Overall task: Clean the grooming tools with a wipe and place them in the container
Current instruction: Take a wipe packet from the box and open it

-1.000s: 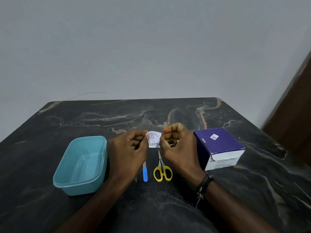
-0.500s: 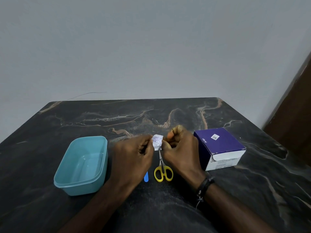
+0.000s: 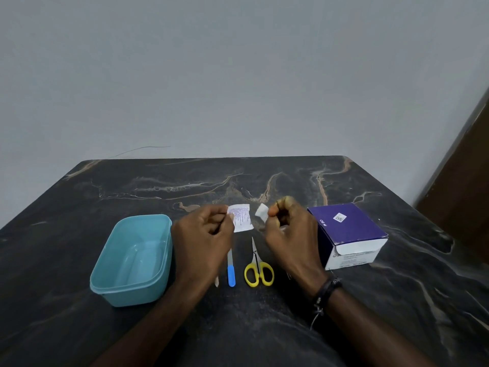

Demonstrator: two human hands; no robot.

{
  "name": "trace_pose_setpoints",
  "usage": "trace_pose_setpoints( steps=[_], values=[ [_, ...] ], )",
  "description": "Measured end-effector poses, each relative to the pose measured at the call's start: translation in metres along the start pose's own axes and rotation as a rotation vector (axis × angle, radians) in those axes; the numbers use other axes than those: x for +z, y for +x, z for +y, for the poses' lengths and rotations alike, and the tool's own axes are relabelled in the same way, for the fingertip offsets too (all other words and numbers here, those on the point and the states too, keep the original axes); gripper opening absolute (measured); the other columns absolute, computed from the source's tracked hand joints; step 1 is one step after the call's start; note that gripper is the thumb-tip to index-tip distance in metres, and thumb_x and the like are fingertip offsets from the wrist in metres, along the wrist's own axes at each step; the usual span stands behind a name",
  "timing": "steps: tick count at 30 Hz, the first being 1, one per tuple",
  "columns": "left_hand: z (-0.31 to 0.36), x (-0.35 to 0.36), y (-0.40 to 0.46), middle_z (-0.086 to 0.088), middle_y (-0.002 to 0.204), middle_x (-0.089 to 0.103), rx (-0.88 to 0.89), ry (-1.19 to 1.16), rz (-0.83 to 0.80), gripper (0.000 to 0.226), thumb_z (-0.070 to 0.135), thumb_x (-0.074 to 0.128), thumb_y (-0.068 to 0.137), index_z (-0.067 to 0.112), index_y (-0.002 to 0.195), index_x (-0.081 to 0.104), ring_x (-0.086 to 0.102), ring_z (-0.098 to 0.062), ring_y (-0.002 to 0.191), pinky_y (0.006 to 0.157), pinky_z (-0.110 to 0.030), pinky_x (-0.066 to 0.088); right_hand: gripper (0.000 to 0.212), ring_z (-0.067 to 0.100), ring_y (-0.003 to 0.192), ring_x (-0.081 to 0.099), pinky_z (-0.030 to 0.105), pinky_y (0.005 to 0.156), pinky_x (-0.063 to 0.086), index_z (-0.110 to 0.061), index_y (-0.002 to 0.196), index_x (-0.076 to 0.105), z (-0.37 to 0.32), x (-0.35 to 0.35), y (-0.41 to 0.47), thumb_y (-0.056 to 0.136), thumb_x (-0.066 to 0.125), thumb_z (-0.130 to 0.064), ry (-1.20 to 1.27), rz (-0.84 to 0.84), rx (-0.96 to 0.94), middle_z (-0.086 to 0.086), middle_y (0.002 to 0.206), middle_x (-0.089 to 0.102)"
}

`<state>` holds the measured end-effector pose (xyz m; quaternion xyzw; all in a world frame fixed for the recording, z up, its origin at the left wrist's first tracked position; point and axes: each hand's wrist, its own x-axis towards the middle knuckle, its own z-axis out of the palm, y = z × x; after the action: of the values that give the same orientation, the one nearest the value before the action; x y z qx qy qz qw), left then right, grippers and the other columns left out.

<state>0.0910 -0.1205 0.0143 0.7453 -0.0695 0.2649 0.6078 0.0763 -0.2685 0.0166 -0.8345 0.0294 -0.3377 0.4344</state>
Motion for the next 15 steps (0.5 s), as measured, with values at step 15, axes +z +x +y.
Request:
trace_pose_setpoints(
  steps=[15],
  values=[
    [0.0073, -0.0021, 0.0045, -0.008, 0.082, 0.075, -0.318, -0.435, -0.058, 0.015, 0.000, 0.076, 0.078, 0.010, 0.085, 0.068, 0.075, -0.021, 0.074, 0.057, -0.028, 0.060, 0.015, 0.008, 0.068, 0.069, 0.028, 0.065, 0.057, -0.021, 0.081, 0.074, -0.0055, 0.0031, -0.0036, 0.091, 0.066, -0.029, 0.249, -0.294, 0.101, -0.003, 0.076, 0.074]
  ],
)
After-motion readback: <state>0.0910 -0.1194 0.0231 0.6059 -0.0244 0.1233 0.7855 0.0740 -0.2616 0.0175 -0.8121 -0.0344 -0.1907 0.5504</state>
